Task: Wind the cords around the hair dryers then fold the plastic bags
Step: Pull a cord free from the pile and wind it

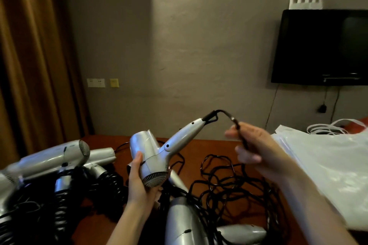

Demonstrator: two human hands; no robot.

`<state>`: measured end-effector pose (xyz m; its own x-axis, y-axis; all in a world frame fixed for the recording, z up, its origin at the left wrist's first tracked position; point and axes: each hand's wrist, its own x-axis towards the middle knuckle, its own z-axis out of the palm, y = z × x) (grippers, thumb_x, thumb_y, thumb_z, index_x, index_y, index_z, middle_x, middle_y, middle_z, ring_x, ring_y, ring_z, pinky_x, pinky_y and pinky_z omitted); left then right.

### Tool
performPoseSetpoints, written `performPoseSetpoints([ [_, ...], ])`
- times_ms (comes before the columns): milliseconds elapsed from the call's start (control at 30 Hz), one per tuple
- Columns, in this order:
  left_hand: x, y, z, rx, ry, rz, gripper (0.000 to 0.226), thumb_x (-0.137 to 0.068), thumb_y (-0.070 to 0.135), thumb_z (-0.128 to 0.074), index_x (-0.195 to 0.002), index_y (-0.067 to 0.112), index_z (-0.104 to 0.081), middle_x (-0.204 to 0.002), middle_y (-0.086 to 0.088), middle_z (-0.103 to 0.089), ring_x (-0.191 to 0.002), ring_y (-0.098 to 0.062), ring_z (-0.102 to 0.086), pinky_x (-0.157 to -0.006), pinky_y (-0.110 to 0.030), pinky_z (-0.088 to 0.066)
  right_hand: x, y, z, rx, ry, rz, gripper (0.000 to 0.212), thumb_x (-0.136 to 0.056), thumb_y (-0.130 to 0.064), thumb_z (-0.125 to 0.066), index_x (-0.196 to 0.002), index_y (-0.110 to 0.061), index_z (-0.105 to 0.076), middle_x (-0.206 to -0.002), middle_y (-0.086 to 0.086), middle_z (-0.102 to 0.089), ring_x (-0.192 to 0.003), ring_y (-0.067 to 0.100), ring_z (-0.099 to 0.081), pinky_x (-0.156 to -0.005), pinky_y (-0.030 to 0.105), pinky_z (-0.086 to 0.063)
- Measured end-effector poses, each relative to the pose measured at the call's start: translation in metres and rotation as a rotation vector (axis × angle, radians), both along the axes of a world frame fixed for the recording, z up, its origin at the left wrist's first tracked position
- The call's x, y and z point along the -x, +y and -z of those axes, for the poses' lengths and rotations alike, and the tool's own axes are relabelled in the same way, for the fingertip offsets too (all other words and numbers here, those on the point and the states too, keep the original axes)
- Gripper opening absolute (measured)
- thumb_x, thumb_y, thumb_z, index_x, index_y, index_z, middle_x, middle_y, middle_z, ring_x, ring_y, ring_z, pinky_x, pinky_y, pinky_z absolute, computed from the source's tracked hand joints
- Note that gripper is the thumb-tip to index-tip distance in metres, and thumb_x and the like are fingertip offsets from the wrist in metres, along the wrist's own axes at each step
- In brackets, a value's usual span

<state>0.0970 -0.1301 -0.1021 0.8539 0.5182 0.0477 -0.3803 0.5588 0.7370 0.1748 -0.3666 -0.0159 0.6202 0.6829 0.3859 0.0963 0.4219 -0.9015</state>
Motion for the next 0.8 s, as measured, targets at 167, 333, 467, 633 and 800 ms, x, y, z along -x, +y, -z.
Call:
performPoseSetpoints([
  [167,0.004,0.004,-0.003,-0.036,0.005,0.113,0.046,-0.090,0.040,-0.045,-0.090,0.000,-0.068,-0.067,-0.015,-0.068,-0.050,-0.021,-0.064,-0.046,-0.023,-0.052,0.003,0.027,0.022,0.473,-0.309,-0.008,0.025,-0.088,-0.029,-0.061,-0.098,-0.011,-0.075,-0.075,0.016,-0.072,-0.041,0.011,-0.051,-0.045,0.015,-0.040],
  [333,0.007,0.003,-0.004,-0.189,0.059,0.210,0.045,-0.076,0.038,-0.050,-0.066,0.004,-0.078,-0.067,-0.017,-0.069,-0.050,-0.022,-0.065,-0.049,-0.028,-0.052,-0.006,0.007,0.026,0.817,-0.437,0.089,0.012,-0.091,-0.033,-0.064,-0.084,-0.026,-0.072,-0.072,0.007,-0.072,-0.045,0.009,-0.054,-0.053,0.022,-0.045],
  [467,0.009,0.004,-0.004,-0.266,0.095,0.211,0.037,-0.072,0.035,-0.065,-0.085,0.000,-0.072,-0.073,-0.020,-0.070,-0.055,-0.025,-0.067,-0.049,-0.025,-0.054,-0.026,-0.009,0.030,1.104,-0.715,0.339,0.040,-0.086,-0.010,-0.067,-0.052,-0.025,-0.054,-0.053,0.001,-0.061,-0.046,0.002,-0.050,-0.058,0.028,-0.041],
  [633,0.009,0.008,-0.001,-0.358,0.113,0.209,0.068,-0.053,0.050,-0.072,-0.100,0.001,-0.073,-0.085,-0.026,-0.070,-0.066,-0.033,-0.066,-0.059,-0.033,-0.053,-0.030,-0.013,0.020,1.087,-0.674,0.437,0.042,-0.081,-0.010,-0.071,-0.053,-0.042,-0.068,-0.060,-0.009,-0.063,-0.057,0.004,-0.053,-0.059,0.026,-0.042],
  [800,0.007,0.004,0.003,-0.559,0.099,0.032,0.066,-0.046,0.059,-0.078,-0.086,0.007,-0.074,-0.078,-0.017,-0.072,-0.068,-0.031,-0.067,-0.060,-0.035,-0.051,-0.012,-0.016,-0.003,0.890,-0.665,0.423,0.010,-0.085,-0.017,-0.070,-0.084,-0.025,-0.076,-0.083,-0.008,-0.075,-0.084,0.007,-0.068,-0.077,0.020,-0.049],
])
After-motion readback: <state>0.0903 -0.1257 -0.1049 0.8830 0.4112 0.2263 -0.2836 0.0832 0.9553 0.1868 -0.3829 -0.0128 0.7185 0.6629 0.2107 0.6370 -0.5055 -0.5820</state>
